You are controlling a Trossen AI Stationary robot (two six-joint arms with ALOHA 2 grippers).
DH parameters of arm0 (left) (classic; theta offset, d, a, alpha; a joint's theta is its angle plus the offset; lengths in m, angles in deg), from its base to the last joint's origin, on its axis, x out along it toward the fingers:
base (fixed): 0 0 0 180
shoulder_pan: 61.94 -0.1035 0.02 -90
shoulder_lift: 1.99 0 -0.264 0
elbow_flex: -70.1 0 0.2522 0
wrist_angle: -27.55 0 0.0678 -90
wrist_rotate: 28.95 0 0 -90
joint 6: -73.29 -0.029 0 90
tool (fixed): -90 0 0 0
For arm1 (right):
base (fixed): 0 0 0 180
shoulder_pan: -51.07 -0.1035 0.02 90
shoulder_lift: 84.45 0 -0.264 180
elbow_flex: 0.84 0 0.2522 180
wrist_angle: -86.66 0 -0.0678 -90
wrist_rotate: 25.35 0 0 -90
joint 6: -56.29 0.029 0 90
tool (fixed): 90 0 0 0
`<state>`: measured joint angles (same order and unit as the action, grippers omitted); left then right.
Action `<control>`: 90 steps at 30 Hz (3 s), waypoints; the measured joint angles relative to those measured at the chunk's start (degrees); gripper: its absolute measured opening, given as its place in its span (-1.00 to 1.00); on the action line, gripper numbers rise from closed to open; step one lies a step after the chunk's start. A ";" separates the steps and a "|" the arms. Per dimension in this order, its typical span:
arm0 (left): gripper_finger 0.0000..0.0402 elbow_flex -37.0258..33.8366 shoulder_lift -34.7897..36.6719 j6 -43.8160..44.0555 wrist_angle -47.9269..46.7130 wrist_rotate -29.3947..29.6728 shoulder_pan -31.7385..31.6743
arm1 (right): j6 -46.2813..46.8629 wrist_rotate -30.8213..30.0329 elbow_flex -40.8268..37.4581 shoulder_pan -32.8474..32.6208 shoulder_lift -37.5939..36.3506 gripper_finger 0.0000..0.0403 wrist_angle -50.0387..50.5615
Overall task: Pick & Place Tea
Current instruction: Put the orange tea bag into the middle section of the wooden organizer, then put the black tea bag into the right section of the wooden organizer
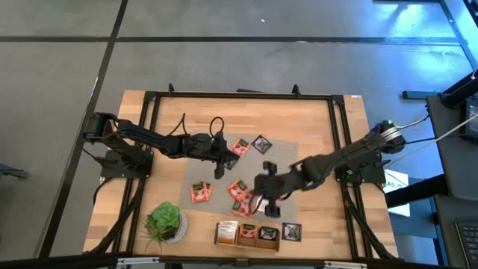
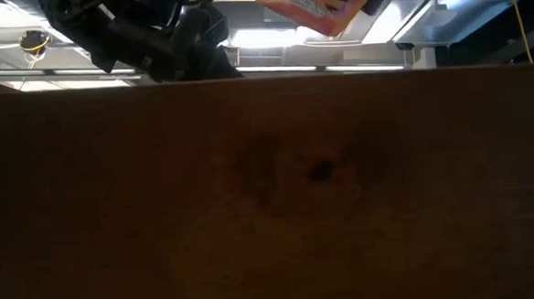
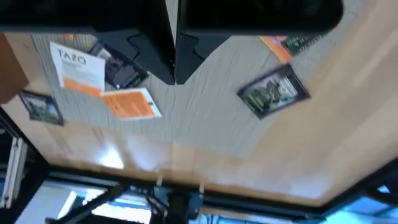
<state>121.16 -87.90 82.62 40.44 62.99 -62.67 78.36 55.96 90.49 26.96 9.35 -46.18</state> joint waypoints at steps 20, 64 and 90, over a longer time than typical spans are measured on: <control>-0.95 -0.02 -0.02 1.98 -1.22 -0.07 0.00 | 12.15 10.46 17.95 -5.74 21.35 -0.97 11.57; -0.95 0.04 -0.07 2.11 -1.27 -1.55 0.00 | 1.97 4.16 16.92 -5.63 19.38 -0.61 15.67; -0.95 0.04 -0.07 2.05 -0.57 -3.01 0.00 | -5.62 3.73 -33.05 20.53 -13.22 -0.61 -26.10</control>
<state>121.20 -87.97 84.67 39.87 59.98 -62.67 72.74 59.69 57.44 47.48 -3.87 -72.28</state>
